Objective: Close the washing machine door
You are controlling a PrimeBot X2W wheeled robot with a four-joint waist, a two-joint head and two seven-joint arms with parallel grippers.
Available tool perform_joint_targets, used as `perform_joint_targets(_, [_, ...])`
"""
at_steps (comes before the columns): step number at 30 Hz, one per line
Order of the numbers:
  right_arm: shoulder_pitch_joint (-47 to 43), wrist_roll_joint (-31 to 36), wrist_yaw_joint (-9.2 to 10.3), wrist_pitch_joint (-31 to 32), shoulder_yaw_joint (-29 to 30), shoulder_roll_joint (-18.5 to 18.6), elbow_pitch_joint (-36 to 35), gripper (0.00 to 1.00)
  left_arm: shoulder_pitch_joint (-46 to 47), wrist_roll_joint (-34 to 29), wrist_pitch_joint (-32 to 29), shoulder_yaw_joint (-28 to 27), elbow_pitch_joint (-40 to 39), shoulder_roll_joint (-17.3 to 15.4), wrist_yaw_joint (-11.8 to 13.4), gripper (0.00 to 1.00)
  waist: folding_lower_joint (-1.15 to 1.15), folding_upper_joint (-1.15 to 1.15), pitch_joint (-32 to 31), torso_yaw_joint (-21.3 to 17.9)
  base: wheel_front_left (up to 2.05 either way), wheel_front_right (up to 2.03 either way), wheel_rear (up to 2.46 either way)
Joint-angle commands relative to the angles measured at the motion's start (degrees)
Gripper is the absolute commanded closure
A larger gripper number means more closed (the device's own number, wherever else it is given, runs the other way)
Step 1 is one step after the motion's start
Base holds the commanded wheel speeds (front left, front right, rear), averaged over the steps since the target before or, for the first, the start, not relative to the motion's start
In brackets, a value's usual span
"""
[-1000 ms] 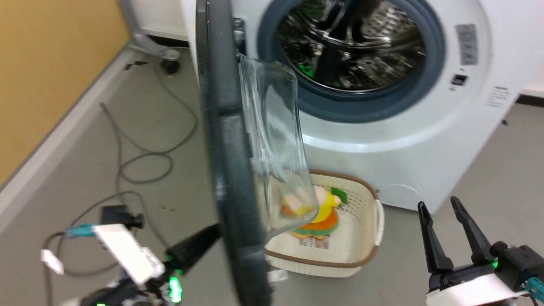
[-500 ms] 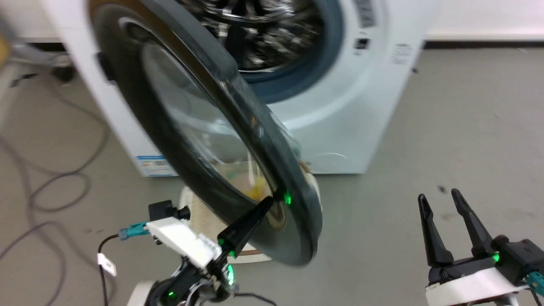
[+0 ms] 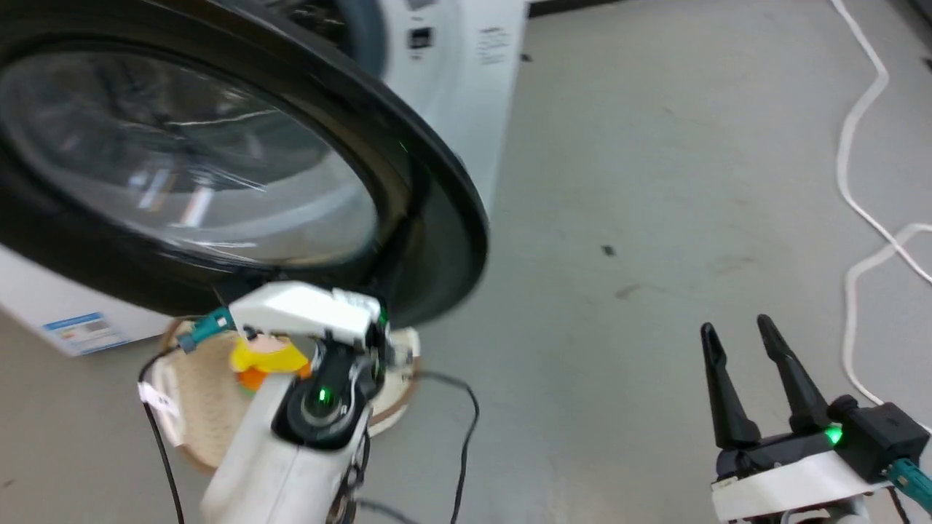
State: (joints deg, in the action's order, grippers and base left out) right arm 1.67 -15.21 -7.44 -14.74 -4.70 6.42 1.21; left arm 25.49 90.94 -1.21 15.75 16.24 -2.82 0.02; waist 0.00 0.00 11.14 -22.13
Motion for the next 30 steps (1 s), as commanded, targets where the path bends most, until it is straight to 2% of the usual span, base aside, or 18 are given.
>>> perform_joint_targets(1, [0.87, -0.19, -0.05, -0.26, -0.16, -0.48, -0.04, 0.0, 1.6, -0.12, 0.96, 0.28, 0.78, -0.06, -0.5, 1.0, 0.0, 0.0, 1.33, -2.96, 0.0, 0.0, 0.0])
perform_joint_targets(6, [1.24, -0.34, -0.05, -0.26, -1.0, -1.21, 0.23, 0.0, 8.58, -0.5, 8.3, 1.21, 9.09, -0.06, -1.67, 1.0, 0.0, 0.0, 1.8, -5.73, 0.0, 0.0, 0.0])
perform_joint_targets(10, [1.13, -0.31, -0.05, -0.26, -1.02, -1.55, 0.25, 0.0, 12.98, 0.86, 10.78, 2.39, 14.94, -0.06, -3.13, 1.0, 0.0, 0.0, 1.79, -6.16, 0.0, 0.0, 0.0])
perform_joint_targets(15, [0.65, -0.3, -0.05, -0.26, -0.71, -1.6, 0.13, 0.0, 15.47, 2.28, 11.5, 4.96, 19.76, -0.06, -4.87, 1.0, 0.0, 0.0, 0.82, -4.49, 0.0, 0.0, 0.0])
perform_joint_targets(20, [0.03, -0.15, -0.05, -0.26, 0.01, -0.93, -0.49, 0.0, 13.67, 0.16, 11.15, 8.78, 20.68, -0.14, -6.46, 1.0, 0.0, 0.0, -0.95, -0.4, 0.0, 0.0, 0.0])
perform_joint_targets(23, [-0.4, 0.04, -0.05, -0.26, 0.32, -0.46, -0.64, 0.0, 11.22, -3.69, 10.76, 12.55, 19.12, -1.25, -7.01, 1.0, 0.0, 0.0, -2.25, 2.48, 0.0, 0.0, 0.0])
perform_joint_targets(27, [-0.99, 0.24, -0.05, -0.26, 0.3, 0.18, -0.62, 0.0, 7.84, -14.59, 13.46, 19.69, 16.22, -5.41, -7.24, 1.0, 0.0, 0.0, -4.47, 6.06, 0.0, 0.0, 0.0])
perform_joint_targets(30, [-1.52, 0.44, -0.05, -0.26, 0.55, 0.72, -0.81, 0.0, 5.48, -22.27, 15.4, 22.2, 13.11, -8.5, -6.84, 1.0, 0.0, 0.0, -6.24, 8.92, 0.0, 0.0, 0.0])
